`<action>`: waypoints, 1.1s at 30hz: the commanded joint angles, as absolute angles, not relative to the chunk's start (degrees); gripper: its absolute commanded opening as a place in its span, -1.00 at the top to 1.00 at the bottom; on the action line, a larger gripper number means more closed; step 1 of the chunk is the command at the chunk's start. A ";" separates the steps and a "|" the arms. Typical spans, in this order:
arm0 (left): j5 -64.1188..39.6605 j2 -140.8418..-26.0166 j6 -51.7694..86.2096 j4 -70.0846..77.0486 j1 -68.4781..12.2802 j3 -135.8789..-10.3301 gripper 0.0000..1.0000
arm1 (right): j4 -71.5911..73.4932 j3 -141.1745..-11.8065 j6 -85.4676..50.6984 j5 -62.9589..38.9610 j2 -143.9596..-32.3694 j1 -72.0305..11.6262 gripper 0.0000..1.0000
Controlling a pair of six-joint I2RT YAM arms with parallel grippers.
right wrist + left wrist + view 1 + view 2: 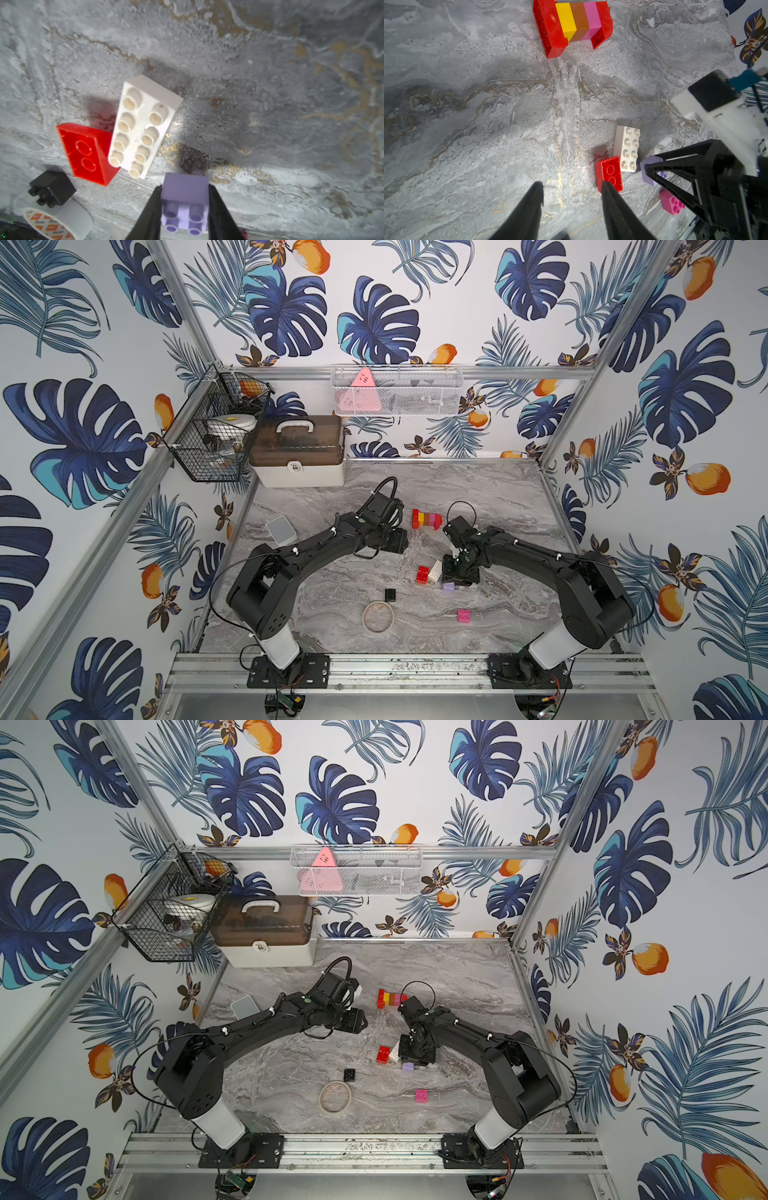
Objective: Assemble the number 1 with lego
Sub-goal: Pick up the lego brick from the center of the board, then adjust the lego brick at the center of the board.
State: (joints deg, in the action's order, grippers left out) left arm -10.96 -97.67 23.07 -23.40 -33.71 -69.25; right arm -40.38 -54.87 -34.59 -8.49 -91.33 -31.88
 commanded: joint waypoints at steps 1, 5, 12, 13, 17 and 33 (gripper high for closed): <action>-6.64 -99.05 22.98 -27.02 -36.92 -71.65 0.04 | -43.74 -55.63 -32.84 -8.46 -89.98 -30.75 0.47; -3.72 -102.27 24.27 -28.07 -40.48 -73.80 0.17 | -45.31 -57.02 -31.44 -8.88 -88.69 -28.41 0.46; -3.12 -108.44 25.55 -27.61 -42.71 -78.58 0.51 | -45.97 -56.42 -29.10 -9.92 -87.11 -23.37 0.46; -3.52 -109.04 25.76 -27.32 -42.72 -79.13 0.59 | -45.92 -56.18 -28.92 -10.14 -87.01 -22.96 0.46; -5.79 -111.85 27.48 -26.80 -43.47 -81.36 0.87 | -45.54 -55.46 -28.29 -10.88 -86.77 -21.55 0.46; -7.13 -117.59 32.53 -23.85 -45.27 -83.05 0.88 | -44.29 -54.40 -26.87 -12.31 -87.63 -20.33 0.46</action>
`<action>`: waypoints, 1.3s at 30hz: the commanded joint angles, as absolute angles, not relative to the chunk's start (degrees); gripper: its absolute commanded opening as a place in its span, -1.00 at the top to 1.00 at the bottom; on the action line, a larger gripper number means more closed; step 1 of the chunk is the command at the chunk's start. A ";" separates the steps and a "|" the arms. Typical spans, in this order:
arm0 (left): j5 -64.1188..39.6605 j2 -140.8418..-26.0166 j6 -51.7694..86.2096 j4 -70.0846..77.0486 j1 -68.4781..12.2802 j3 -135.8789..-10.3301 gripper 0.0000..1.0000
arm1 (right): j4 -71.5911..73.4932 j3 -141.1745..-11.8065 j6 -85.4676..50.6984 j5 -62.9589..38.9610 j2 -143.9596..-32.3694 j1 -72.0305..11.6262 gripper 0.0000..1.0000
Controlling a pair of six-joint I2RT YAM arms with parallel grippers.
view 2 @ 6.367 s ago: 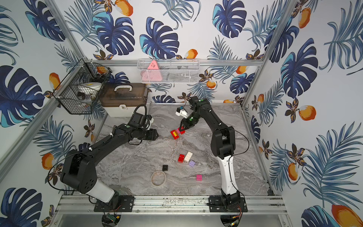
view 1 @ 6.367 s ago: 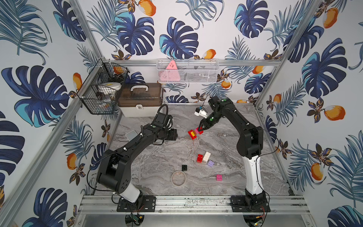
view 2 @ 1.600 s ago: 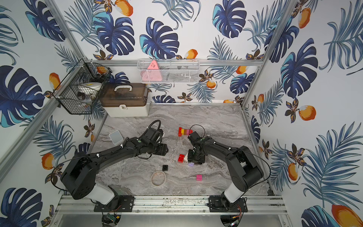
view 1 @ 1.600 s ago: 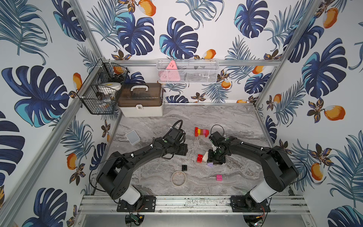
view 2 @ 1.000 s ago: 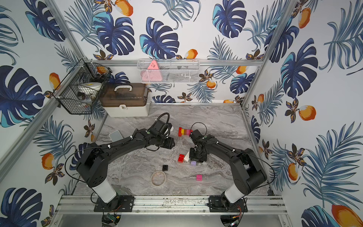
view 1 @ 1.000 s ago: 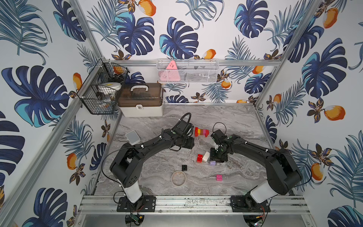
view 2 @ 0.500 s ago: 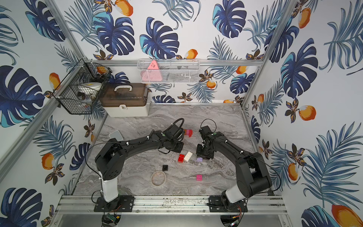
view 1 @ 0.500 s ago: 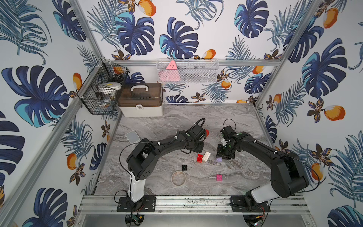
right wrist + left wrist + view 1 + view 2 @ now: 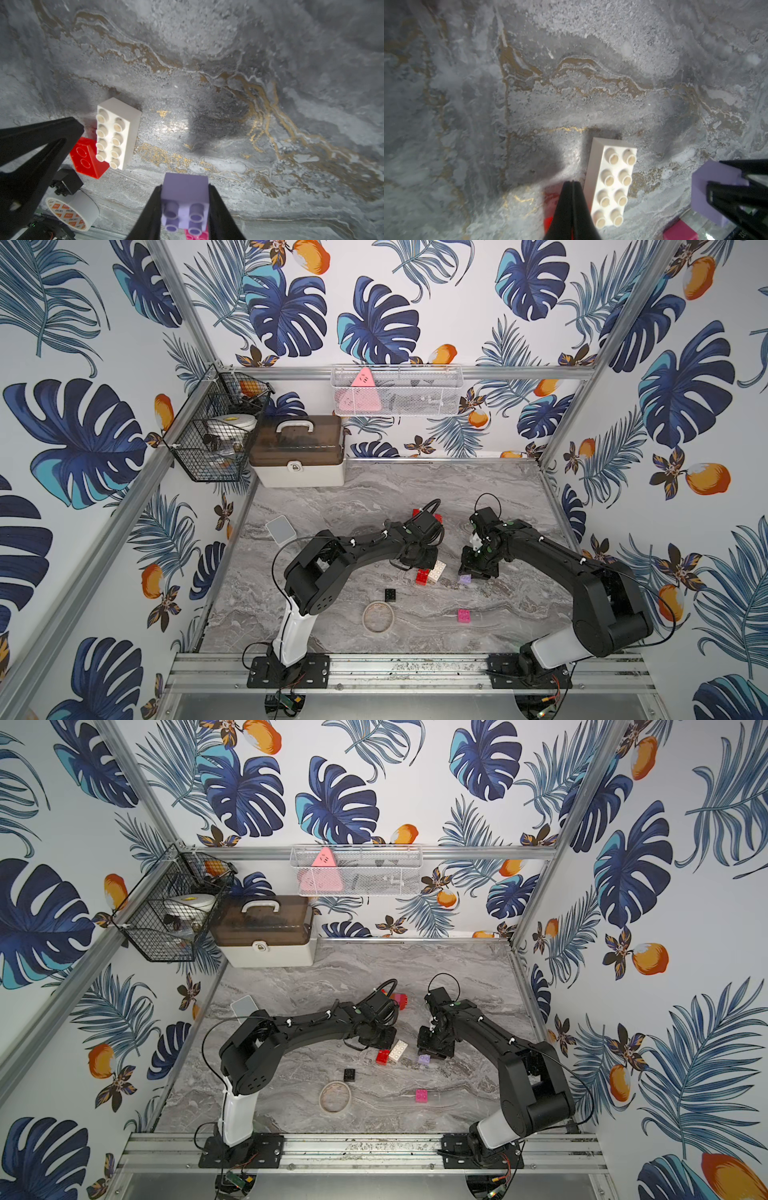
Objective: Assemble the number 1 with lego
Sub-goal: Adjust the lego brick at the center of the board.
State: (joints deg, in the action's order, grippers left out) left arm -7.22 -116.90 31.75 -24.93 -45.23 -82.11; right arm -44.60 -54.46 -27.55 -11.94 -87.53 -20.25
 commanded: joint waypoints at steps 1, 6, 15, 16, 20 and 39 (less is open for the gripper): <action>-7.44 -117.98 32.52 -24.04 -45.39 -83.27 0.89 | -44.35 -54.40 -26.76 -12.35 -87.64 -20.28 0.46; -8.30 -118.42 32.13 -24.60 -46.80 -82.55 0.91 | -44.57 -54.76 -26.53 -12.01 -87.67 -20.24 0.46; -11.25 -115.84 34.42 -21.93 -48.88 -79.39 0.93 | -44.47 -56.31 -25.70 -12.30 -87.69 -20.22 0.48; -11.79 -115.38 34.83 -21.26 -48.90 -79.14 0.92 | -44.45 -56.57 -25.35 -12.46 -87.64 -20.28 0.49; -13.88 -112.98 34.53 -21.14 -48.09 -78.40 0.91 | -43.41 -58.04 -23.44 -12.43 -88.13 -21.82 0.51; -13.38 -97.08 22.65 -22.56 -20.21 -71.93 0.76 | -47.63 -68.82 -18.05 -8.15 -97.72 -28.89 0.59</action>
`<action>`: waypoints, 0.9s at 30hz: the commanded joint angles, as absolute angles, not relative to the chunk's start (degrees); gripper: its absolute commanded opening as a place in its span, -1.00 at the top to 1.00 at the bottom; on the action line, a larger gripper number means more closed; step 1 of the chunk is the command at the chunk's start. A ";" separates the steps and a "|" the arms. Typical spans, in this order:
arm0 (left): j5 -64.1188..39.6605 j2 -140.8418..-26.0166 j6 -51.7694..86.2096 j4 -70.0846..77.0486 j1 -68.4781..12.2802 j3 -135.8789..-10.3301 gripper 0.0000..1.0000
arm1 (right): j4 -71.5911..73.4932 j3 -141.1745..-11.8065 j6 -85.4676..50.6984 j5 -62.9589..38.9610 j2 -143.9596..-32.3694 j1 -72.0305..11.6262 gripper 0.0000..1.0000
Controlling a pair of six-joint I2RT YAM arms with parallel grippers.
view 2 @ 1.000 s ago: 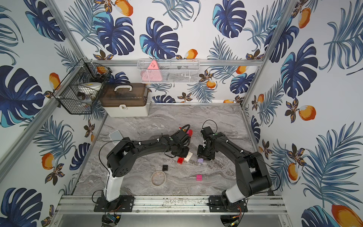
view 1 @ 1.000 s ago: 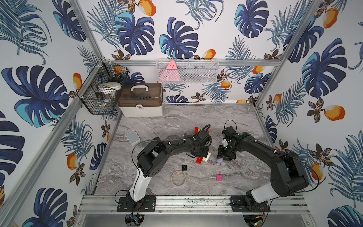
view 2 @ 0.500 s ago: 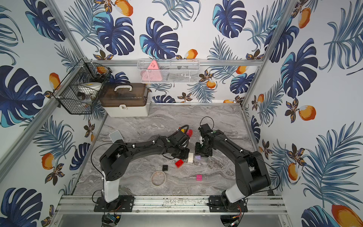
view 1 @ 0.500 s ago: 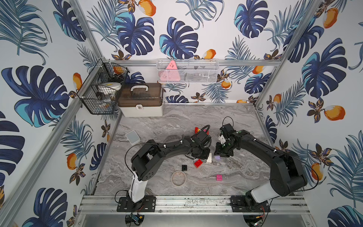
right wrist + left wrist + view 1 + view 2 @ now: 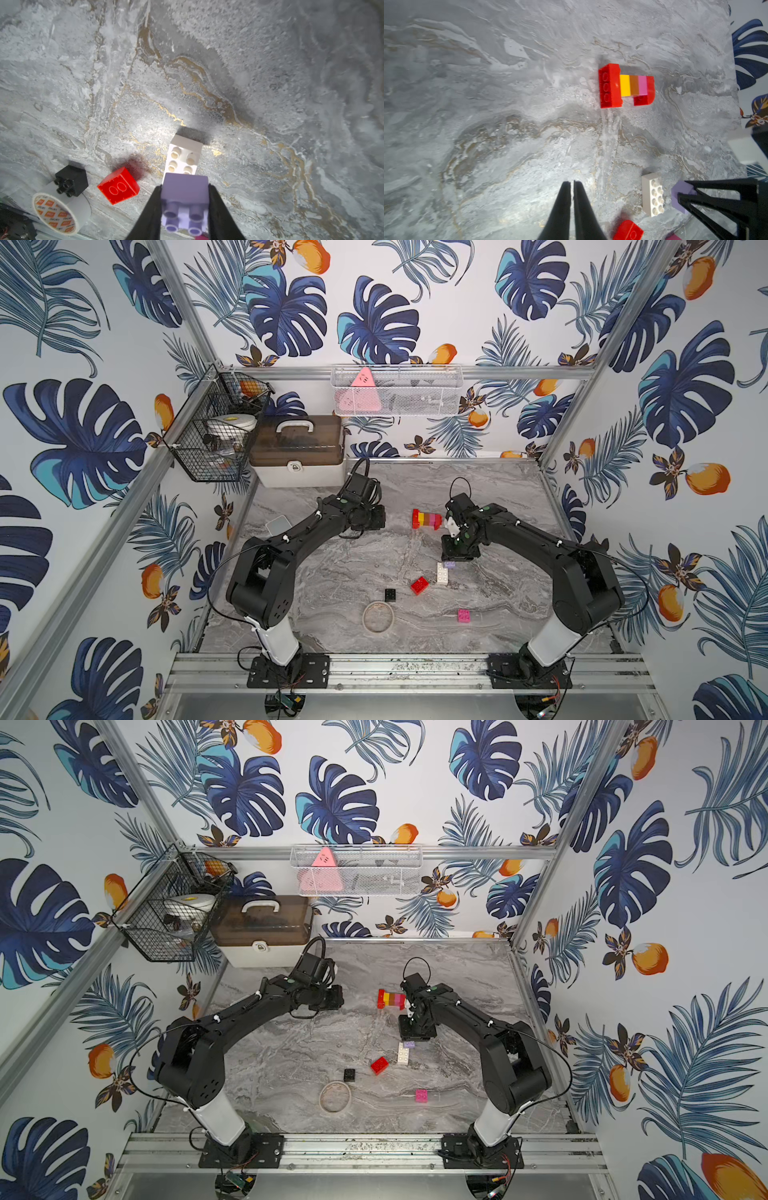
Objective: Assemble the number 1 with lego
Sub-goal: Adjust the lego brick at the center of the board, then assemble the lego brick with the lego brick.
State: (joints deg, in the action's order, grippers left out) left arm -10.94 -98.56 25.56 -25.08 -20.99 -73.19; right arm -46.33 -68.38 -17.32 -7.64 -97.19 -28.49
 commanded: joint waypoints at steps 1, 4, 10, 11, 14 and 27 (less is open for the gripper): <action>-13.02 -96.42 20.98 -22.25 -20.21 -71.03 0.77 | -47.84 -68.93 -18.63 -8.50 -98.20 -29.08 0.59; -13.43 -96.19 18.59 -22.40 -20.21 -70.39 0.79 | -48.25 -68.83 -20.72 -8.74 -98.29 -29.70 0.59; -14.02 -95.52 19.33 -21.36 -20.42 -69.38 0.73 | -47.23 -66.31 -24.63 -9.84 -97.39 -30.22 0.61; -13.41 -95.22 19.27 -21.52 -20.60 -69.19 0.72 | -46.83 -65.98 -25.01 -9.85 -97.43 -30.44 0.61; -11.04 -95.01 18.35 -22.69 -21.64 -69.43 0.61 | -46.54 -65.92 -25.11 -9.04 -97.87 -30.67 0.61; -7.18 -95.50 16.83 -23.92 -25.38 -69.73 0.48 | -45.22 -66.22 -25.66 -8.29 -99.34 -30.73 0.61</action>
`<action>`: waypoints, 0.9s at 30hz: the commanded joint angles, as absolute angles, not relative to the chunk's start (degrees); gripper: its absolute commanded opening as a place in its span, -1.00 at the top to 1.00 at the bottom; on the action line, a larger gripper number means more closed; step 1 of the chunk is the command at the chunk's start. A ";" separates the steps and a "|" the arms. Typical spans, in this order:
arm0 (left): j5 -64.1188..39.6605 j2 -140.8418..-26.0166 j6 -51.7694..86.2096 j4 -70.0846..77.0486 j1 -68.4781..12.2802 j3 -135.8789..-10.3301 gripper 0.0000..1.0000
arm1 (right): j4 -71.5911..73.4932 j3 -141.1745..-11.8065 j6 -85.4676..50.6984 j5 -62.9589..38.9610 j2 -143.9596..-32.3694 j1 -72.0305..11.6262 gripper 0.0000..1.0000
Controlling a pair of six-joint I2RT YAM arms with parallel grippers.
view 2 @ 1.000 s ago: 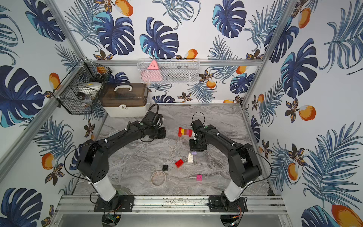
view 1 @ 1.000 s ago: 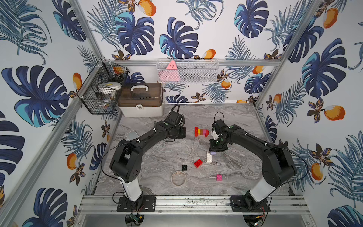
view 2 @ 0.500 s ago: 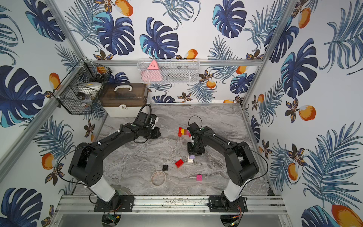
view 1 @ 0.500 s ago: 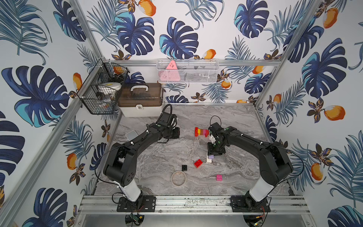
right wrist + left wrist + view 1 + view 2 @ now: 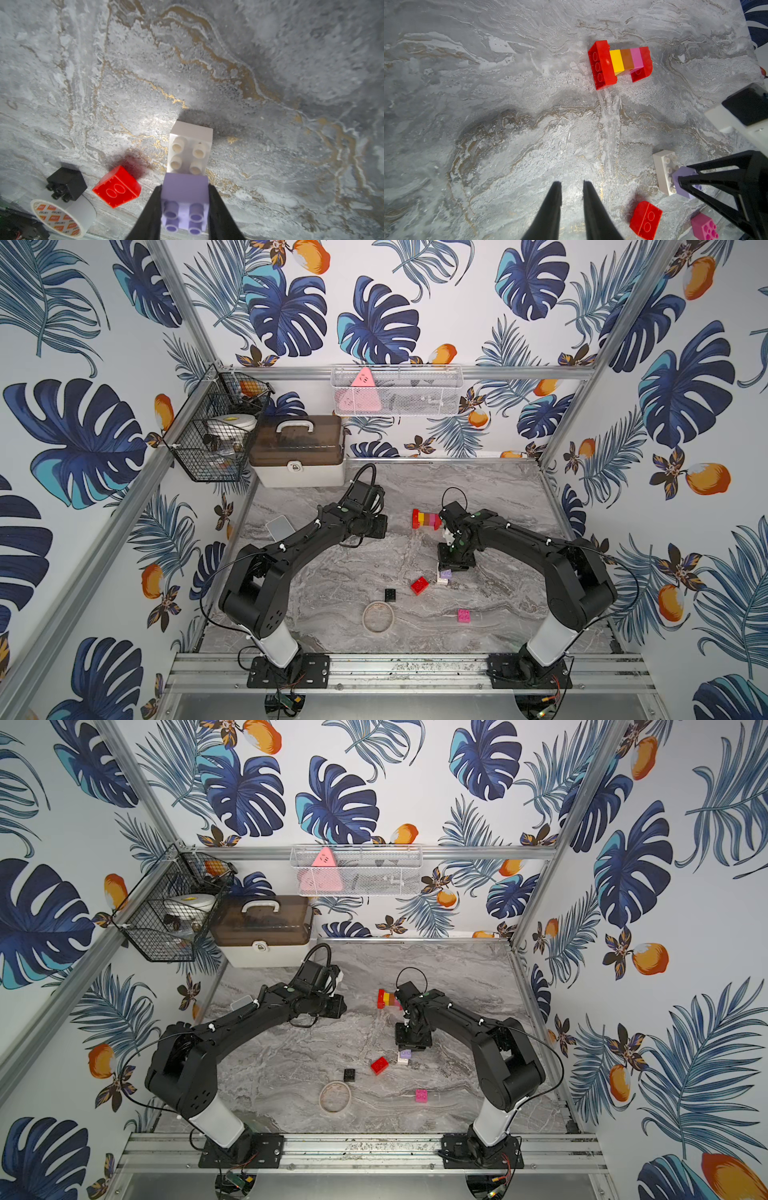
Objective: Assemble the number 1 with lego
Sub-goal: Assemble the lego brick with the lego brick.
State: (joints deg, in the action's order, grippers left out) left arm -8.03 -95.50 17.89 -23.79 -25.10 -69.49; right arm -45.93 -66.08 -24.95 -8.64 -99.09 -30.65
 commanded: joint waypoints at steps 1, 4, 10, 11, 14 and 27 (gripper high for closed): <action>-7.25 -95.54 16.87 -23.91 -25.39 -69.74 0.48 | -45.26 -66.28 -25.74 -8.26 -99.47 -30.73 0.61; -7.38 -95.72 16.92 -23.99 -25.55 -69.90 0.47 | -45.09 -66.52 -26.01 -8.27 -99.74 -30.71 0.61; -7.38 -95.64 17.06 -23.85 -25.81 -69.70 0.47 | -44.75 -67.47 -26.47 -8.35 -100.91 -30.72 0.60; -7.38 -95.62 17.04 -23.82 -25.87 -69.74 0.47 | -44.77 -67.59 -26.67 -8.30 -101.04 -30.68 0.60; -7.38 -95.68 16.99 -23.81 -26.05 -69.72 0.47 | -44.90 -67.94 -26.91 -8.31 -101.55 -30.72 0.58; -7.03 -95.89 16.88 -23.91 -26.50 -69.78 0.46 | -45.57 -67.21 -29.34 -8.27 -99.31 -30.93 0.14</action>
